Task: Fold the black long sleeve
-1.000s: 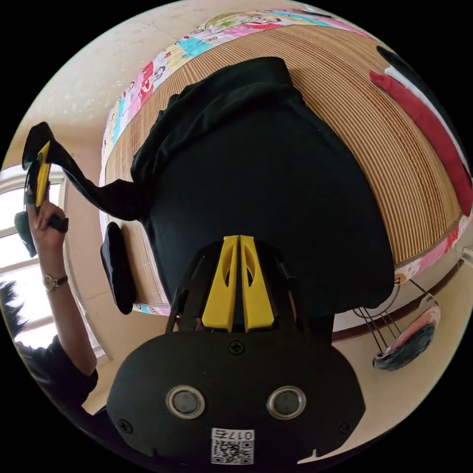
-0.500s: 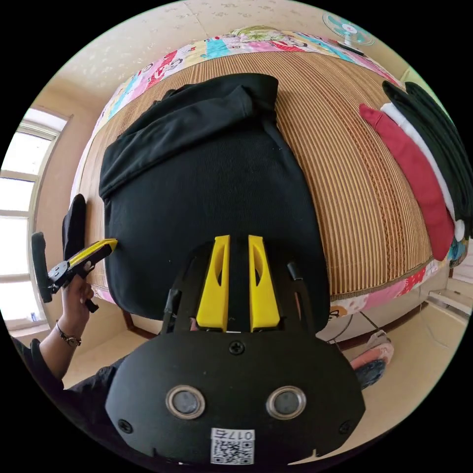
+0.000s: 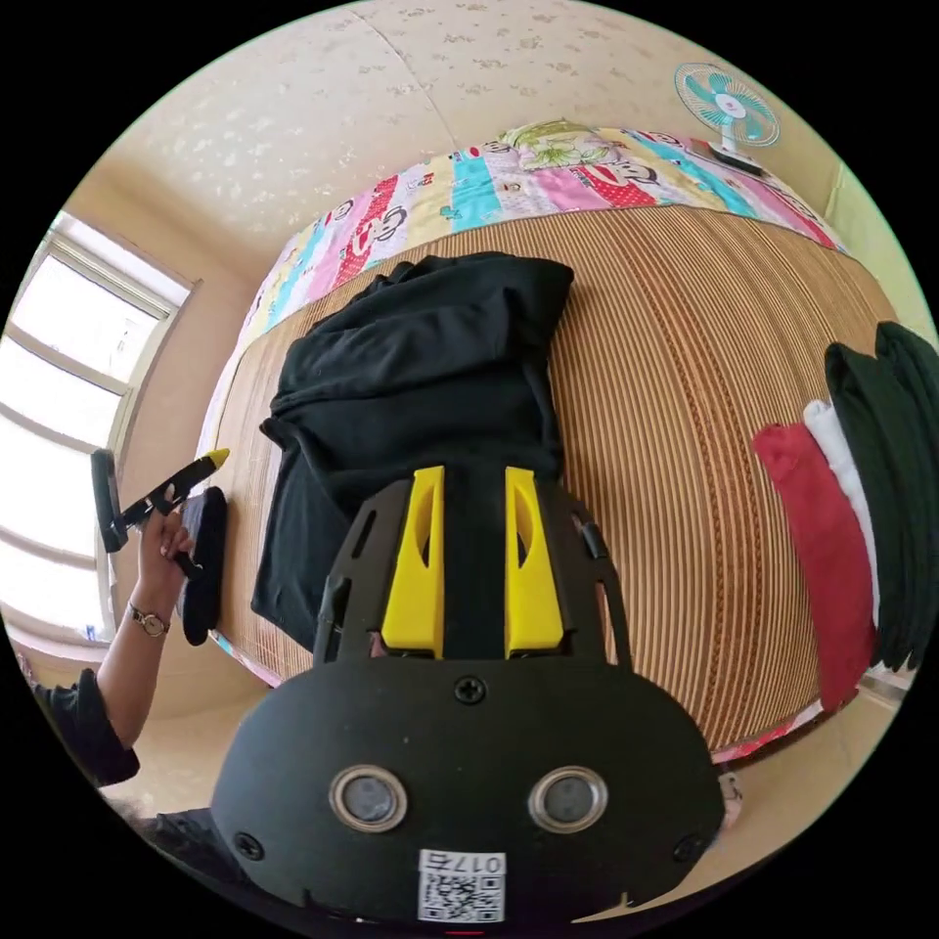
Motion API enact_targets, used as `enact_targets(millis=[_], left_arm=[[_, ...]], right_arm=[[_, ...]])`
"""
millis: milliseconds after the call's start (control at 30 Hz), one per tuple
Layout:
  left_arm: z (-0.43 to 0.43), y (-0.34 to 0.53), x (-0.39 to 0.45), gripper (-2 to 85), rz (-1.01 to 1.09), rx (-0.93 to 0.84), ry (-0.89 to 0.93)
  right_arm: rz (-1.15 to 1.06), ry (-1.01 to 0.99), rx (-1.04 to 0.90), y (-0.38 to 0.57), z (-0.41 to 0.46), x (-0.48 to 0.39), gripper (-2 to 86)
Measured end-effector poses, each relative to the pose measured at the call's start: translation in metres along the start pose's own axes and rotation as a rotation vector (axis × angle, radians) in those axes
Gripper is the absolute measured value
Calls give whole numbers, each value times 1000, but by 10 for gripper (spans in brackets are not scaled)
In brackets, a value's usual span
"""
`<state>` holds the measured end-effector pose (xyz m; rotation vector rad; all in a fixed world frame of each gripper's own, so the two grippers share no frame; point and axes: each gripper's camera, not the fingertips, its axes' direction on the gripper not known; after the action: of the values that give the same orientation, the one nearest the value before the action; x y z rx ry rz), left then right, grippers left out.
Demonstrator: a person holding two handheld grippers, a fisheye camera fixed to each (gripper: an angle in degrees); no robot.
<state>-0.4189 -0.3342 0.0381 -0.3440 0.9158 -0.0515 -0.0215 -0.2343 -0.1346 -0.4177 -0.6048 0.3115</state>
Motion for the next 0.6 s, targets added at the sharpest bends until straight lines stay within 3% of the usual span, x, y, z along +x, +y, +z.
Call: enact_targets(millis=[167,267,400,600], left_arm=[[22,86,-44,127,-111,-151,17],[36,112,-55,131,-153,-240,36],[43,123,-45,96,-117,-268,-78],[7,170,-76,51,-201,-306,277]], right_arm=[[142,-55,-184,103,28,55,119],[219,-121,-158,130,30,64,117],[277,-91,-149,129,32,70,90],[285,-419,-123,155,-22,106,38]])
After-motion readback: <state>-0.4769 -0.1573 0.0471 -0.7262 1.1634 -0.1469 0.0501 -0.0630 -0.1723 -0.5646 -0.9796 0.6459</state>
